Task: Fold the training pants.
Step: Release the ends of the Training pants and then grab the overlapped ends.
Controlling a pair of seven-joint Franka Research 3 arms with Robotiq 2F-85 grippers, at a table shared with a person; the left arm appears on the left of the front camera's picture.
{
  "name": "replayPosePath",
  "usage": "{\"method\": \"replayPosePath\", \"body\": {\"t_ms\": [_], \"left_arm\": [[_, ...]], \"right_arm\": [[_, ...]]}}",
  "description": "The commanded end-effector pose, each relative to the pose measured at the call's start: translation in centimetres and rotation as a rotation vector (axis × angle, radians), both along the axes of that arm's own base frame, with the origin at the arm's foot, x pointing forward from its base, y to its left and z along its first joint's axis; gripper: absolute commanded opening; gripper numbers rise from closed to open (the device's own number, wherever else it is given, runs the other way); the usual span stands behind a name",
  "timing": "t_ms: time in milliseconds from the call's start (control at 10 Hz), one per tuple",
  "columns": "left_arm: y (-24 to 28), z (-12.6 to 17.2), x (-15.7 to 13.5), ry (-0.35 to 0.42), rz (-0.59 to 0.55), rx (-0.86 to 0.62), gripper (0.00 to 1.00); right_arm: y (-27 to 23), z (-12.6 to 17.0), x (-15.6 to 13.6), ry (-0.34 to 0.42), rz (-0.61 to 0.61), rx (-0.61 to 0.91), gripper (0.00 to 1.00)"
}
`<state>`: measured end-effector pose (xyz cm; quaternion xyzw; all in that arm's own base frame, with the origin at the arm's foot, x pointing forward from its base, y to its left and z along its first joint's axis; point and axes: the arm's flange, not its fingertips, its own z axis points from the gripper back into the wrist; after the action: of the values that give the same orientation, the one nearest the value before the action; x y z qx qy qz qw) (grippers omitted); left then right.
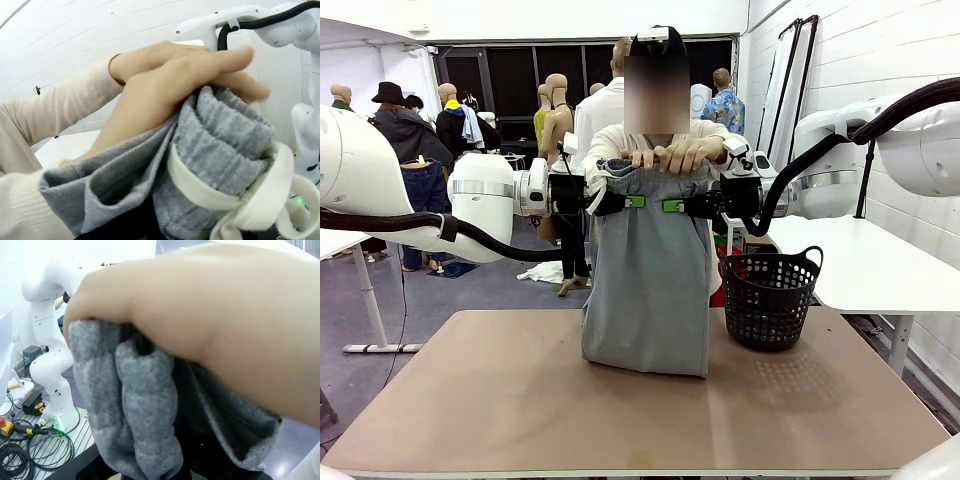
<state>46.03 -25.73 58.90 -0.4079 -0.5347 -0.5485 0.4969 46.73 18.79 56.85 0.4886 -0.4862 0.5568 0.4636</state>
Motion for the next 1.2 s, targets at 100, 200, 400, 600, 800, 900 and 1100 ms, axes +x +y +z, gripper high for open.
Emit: {"method": "replayPosePath", "body": {"t_ms": [100,200,400,600,800,900,1100], "left_arm": [[0.06,0.30,-0.06,-0.007,0.002,-0.006,0.00],[0.06,0.30,-0.06,-0.007,0.002,-0.006,0.00],[0.06,0.30,-0.06,-0.007,0.002,-0.006,0.00],[0.06,0.30,-0.06,-0.007,0.002,-0.006,0.00],[0.06,0.30,-0.06,-0.007,0.002,-0.006,0.00],[0.06,0.30,-0.06,-0.007,0.002,-0.006,0.00],[0.06,0.30,-0.06,-0.007,0.002,-0.006,0.00]], "right_arm": [[0.10,0.11,-0.09,-0.001,0.004,0.002,0.00],[0.10,0.11,-0.09,-0.001,0.004,0.002,0.00],[0.10,0.11,-0.09,-0.001,0.004,0.002,0.00],[0.10,0.11,-0.09,-0.001,0.004,0.002,0.00],[0.10,0.11,-0.09,-0.001,0.004,0.002,0.00],[0.10,0.11,-0.09,-0.001,0.004,0.002,0.00],[0.10,0.11,-0.09,-0.001,0.004,0.002,0.00]]}}
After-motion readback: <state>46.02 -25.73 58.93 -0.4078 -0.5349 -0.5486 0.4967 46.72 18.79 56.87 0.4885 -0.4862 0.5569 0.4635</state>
